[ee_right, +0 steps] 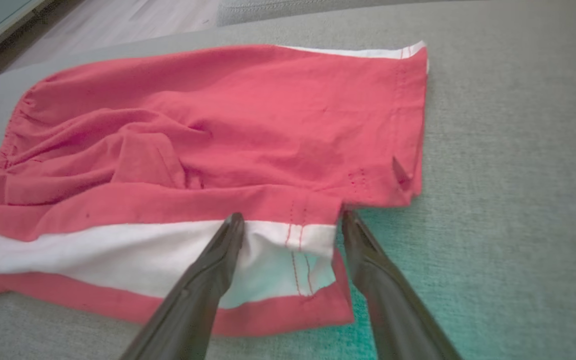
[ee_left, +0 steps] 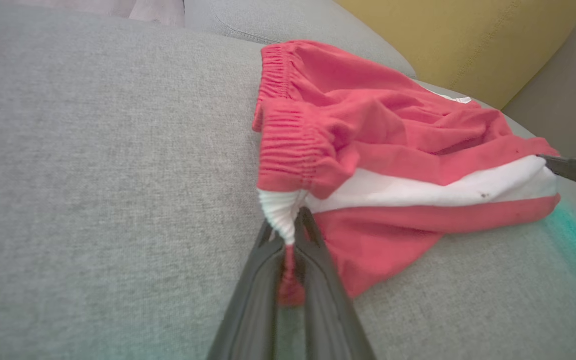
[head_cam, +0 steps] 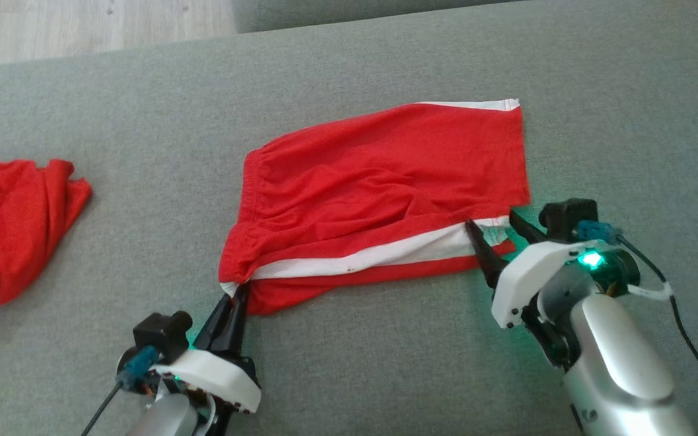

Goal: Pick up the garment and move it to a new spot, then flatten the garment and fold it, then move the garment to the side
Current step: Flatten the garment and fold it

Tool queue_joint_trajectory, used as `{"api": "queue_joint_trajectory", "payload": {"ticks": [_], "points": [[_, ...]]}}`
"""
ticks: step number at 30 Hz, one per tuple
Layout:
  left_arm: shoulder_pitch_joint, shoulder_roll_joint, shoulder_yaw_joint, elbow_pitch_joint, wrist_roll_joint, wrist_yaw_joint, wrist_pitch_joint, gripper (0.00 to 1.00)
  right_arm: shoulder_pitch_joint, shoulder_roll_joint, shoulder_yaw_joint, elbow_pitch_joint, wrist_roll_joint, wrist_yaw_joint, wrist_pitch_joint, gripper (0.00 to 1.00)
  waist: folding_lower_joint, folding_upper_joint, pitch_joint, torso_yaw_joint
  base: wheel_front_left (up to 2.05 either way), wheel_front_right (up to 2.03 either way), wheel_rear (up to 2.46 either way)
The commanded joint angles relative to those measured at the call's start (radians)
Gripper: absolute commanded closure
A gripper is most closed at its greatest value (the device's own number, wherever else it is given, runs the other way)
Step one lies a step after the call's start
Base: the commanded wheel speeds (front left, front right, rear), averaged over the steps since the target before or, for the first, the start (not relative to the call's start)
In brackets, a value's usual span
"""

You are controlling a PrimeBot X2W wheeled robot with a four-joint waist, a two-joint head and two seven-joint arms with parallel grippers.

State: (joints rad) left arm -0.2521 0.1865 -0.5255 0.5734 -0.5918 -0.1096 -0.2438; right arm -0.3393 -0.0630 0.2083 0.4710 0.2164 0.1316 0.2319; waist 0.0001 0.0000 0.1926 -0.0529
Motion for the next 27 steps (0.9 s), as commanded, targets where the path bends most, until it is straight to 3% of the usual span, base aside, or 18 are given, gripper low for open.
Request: {"api": "queue_joint_trajectory", "payload": {"ticks": [1, 7, 19, 20, 21, 22, 27], "points": [[-0.044, 0.010, 0.023, -0.018, -0.009, -0.002, -0.013, 1.00, -0.045, -0.004, 0.042, -0.001, 0.010, -0.001, -0.006, 0.00, -0.0001, 0.0000, 0.004, 0.004, 0.00, 0.00, 0.00], [-0.047, 0.007, 0.016, -0.012, -0.013, -0.005, -0.014, 1.00, -0.058, -0.010, 0.119, 0.046, 0.047, -0.001, -0.016, 0.00, -0.0001, 0.0000, 0.001, 0.010, 0.00, 0.00, 0.00], [-0.033, 0.012, 0.021, -0.023, -0.020, -0.007, -0.016, 1.00, -0.007, -0.033, 0.182, -0.022, 0.061, -0.001, -0.040, 0.00, -0.0001, 0.0000, -0.018, 0.001, 0.00, 0.00, 0.00], [-0.033, 0.014, 0.021, -0.024, -0.020, -0.007, -0.016, 1.00, -0.014, -0.032, 0.186, -0.024, 0.065, -0.001, -0.041, 0.37, -0.0001, 0.0000, -0.018, 0.000, 0.00, 0.00, 0.00], [-0.032, 0.015, 0.021, -0.025, -0.020, -0.007, -0.016, 1.00, -0.022, -0.032, 0.188, -0.024, 0.066, -0.001, -0.046, 0.60, -0.0001, 0.0000, -0.018, -0.001, 0.00, 0.00, 0.00], [-0.032, 0.015, 0.021, -0.027, -0.020, -0.007, -0.016, 1.00, -0.031, -0.034, 0.191, -0.022, 0.063, -0.001, -0.051, 1.00, -0.0001, 0.0000, -0.018, -0.001, 0.00, 0.00, 0.00], [-0.035, 0.016, 0.023, -0.054, -0.017, -0.008, -0.017, 1.00, -0.043, -0.031, 0.147, -0.053, 0.040, -0.001, -0.103, 1.00, -0.0001, 0.0000, -0.025, 0.009, 0.00, 0.00, 0.00]]}}
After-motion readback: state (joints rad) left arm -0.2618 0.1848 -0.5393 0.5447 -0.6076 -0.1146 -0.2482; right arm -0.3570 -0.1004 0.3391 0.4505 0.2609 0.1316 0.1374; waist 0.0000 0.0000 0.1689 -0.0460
